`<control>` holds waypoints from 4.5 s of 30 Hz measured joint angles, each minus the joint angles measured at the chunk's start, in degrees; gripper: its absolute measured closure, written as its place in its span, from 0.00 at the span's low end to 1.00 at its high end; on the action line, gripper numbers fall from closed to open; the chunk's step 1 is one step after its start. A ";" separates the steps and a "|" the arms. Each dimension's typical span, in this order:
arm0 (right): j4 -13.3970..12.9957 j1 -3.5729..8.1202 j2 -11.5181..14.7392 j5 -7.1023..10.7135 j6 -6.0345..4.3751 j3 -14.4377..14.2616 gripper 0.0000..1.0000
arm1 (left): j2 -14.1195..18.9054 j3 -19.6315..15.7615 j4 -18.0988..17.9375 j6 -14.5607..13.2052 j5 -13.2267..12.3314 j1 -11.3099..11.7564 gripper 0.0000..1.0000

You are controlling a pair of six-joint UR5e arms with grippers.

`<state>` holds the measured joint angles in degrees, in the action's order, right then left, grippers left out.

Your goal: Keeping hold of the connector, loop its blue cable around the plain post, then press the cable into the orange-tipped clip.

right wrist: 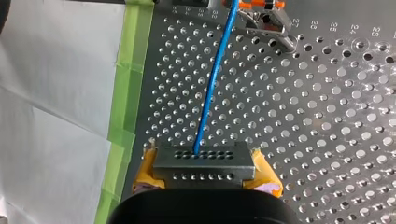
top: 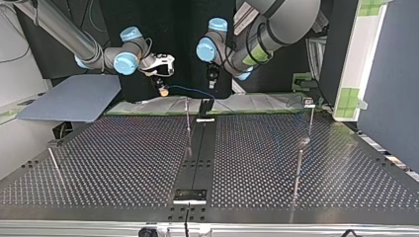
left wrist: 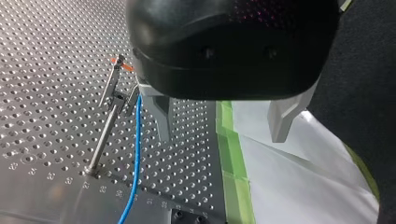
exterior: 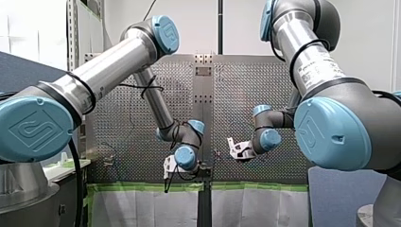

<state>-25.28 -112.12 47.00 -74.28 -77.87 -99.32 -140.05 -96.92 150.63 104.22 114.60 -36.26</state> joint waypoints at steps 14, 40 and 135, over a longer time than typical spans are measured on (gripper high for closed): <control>-1.19 -0.28 -0.08 0.07 0.28 -0.13 1.00 | 6.90 2.54 7.67 0.96 3.50 -0.66 0.00; -2.58 -1.38 -0.18 -0.17 2.43 -0.60 1.00 | 13.51 11.32 22.38 -13.15 7.77 5.12 0.00; -4.87 -3.24 -0.19 2.11 6.31 -0.58 1.00 | -1.02 34.15 73.91 -12.01 -19.14 7.95 0.00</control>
<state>-30.15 -115.36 46.81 -72.16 -71.56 -99.91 -141.07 -62.77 224.54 92.21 95.46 -28.31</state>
